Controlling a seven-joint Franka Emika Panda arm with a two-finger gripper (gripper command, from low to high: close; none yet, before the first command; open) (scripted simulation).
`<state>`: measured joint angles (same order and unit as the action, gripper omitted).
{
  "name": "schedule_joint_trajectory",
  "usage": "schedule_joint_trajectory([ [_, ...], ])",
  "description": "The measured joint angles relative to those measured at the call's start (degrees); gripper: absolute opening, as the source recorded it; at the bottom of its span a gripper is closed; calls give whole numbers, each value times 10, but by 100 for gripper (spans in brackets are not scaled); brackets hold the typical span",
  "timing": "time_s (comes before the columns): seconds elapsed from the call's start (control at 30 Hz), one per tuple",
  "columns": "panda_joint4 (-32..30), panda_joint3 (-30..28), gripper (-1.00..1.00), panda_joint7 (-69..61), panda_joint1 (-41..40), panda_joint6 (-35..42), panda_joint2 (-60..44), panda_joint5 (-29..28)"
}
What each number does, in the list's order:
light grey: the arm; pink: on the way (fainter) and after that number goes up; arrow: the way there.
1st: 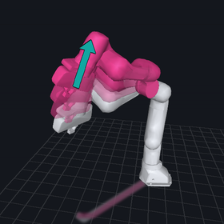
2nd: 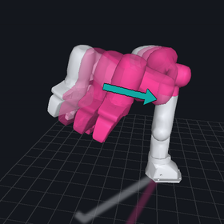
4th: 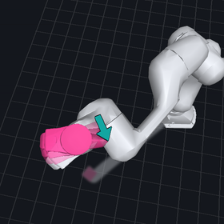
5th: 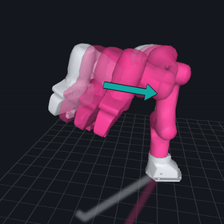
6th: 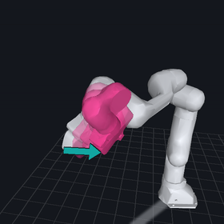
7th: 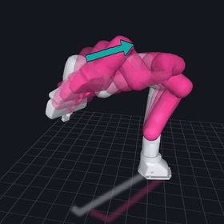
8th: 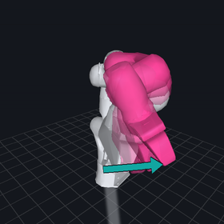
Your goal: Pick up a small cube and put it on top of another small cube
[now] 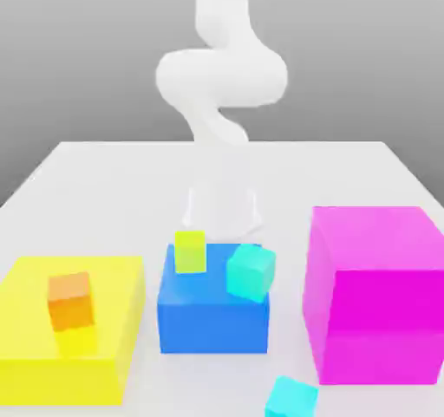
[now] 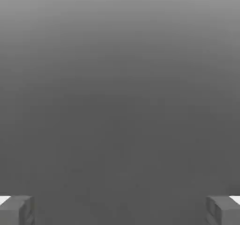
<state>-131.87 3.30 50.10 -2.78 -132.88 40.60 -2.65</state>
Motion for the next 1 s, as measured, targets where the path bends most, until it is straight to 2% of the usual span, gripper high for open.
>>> schedule_joint_trajectory([
  [0.33, -2, 105, 0, 181, -82, -40, -214, -120],
  [0.6, -5, 132, 0, 309, -95, -75, -379, -194],
  [0.8, -11, 136, 0, 370, -87, -115, -486, -197],
  [1.0, -22, 157, 0, 391, -87, -168, -571, -144],
])
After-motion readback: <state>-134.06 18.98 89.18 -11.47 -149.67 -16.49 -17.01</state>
